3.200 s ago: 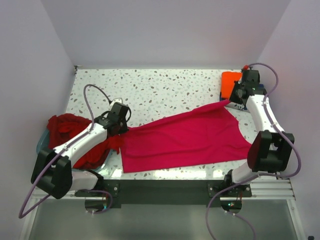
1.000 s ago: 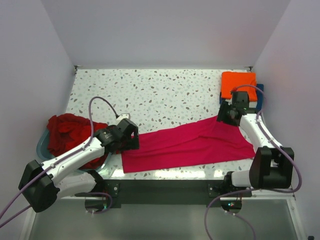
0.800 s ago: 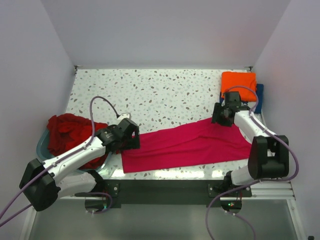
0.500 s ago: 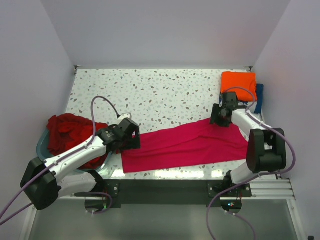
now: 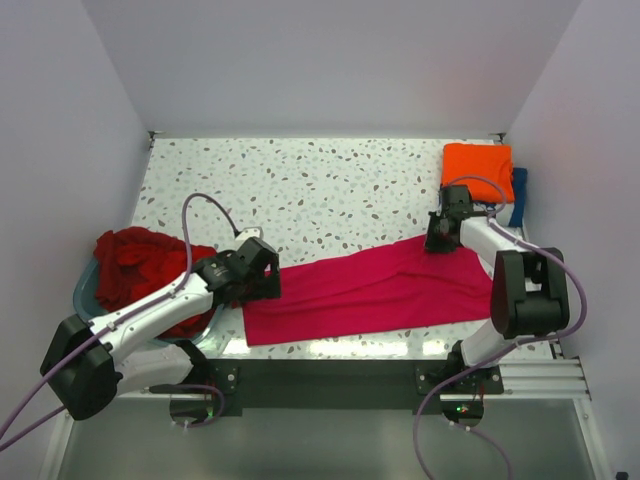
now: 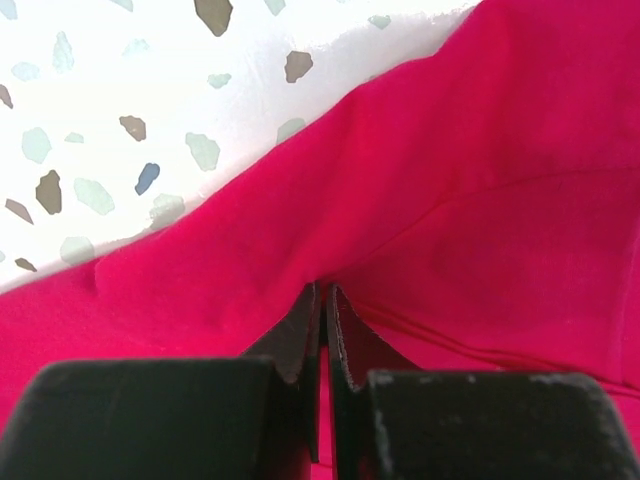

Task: Fold and stack the t-shirts
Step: Fold the tshirt

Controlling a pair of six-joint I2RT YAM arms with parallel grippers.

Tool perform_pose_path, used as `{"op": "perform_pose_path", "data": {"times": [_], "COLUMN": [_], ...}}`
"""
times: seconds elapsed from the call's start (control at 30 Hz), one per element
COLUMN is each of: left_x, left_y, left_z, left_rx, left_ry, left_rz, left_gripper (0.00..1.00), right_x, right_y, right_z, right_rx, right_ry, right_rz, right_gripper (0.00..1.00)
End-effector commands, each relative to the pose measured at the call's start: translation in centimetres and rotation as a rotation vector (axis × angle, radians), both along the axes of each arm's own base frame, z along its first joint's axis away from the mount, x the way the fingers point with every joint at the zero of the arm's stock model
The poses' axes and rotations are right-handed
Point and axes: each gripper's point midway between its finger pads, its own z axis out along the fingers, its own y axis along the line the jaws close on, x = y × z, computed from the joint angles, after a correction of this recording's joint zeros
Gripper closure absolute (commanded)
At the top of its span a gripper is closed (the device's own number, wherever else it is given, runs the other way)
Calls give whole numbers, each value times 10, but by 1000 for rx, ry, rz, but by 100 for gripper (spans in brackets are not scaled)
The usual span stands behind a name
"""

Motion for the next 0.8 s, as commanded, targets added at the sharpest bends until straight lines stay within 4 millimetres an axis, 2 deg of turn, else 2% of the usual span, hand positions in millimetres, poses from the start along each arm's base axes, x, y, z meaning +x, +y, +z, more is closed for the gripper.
{"op": "perform_pose_path", "data": {"times": [0.0, 0.17, 0.23, 0.37, 0.6, 0.77], "left_x": [6, 4, 4, 4, 6, 7], "left_y": [-1, -1, -1, -4, -10, -12], "left_z": [5, 5, 5, 6, 10, 14], "left_rx": [-12, -19, -22, -41, -61, -60], "left_ry": [-47, -53, -56, -65, -85, -99], "left_rz": [-1, -11, -16, -34, -83, -119], "left_gripper": [11, 11, 11, 11, 11, 11], "right_x": [0, -17, -30, -50, -92, -103], "right_y": [0, 1, 1, -3, -5, 7], "right_z": [10, 20, 21, 38, 46, 60], "right_rx": [-16, -12, -9, -18, -26, 13], "right_ry": [-39, -47, -35, -56, -23, -50], "right_rz": [-1, -7, -22, -55, -86, -92], "right_gripper": [100, 100, 100, 100, 100, 100]}}
